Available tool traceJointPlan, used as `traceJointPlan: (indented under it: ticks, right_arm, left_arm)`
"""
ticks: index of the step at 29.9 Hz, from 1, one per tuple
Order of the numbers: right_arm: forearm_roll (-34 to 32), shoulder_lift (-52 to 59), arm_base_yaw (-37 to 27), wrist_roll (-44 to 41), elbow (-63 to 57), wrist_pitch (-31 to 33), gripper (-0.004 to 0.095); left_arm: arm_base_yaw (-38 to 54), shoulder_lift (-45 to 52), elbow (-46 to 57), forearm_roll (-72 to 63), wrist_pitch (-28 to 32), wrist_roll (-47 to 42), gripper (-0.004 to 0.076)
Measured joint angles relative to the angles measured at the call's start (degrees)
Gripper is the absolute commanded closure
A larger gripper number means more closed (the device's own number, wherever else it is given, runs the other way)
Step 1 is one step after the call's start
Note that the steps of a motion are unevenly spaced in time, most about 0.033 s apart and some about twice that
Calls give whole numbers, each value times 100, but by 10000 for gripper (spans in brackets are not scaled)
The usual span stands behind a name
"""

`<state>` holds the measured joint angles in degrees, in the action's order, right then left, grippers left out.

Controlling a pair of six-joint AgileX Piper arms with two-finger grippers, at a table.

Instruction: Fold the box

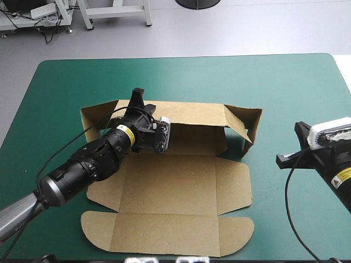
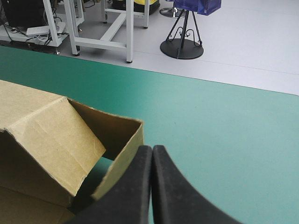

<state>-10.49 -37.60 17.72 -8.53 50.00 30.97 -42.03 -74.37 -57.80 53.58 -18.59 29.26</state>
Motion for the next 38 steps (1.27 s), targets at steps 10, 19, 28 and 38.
traceJointPlan:
  ticks: [10,19,28,38]
  right_arm:
    - [66,-1120,0,68,594,124,926]
    - [244,-3119,0,780,2848,1140,926]
    - [699,-5236,0,1230,4690,2106,926]
    - [2215,-6706,-311,2053,6307,3229,926]
  left_arm:
    - [0,0,111,838,156,-995,734]
    - [0,0,117,1065,-156,-1553,734]
    - [0,0,117,1158,-342,-1634,734]
    - [0,46,117,1772,-517,-2473,734]
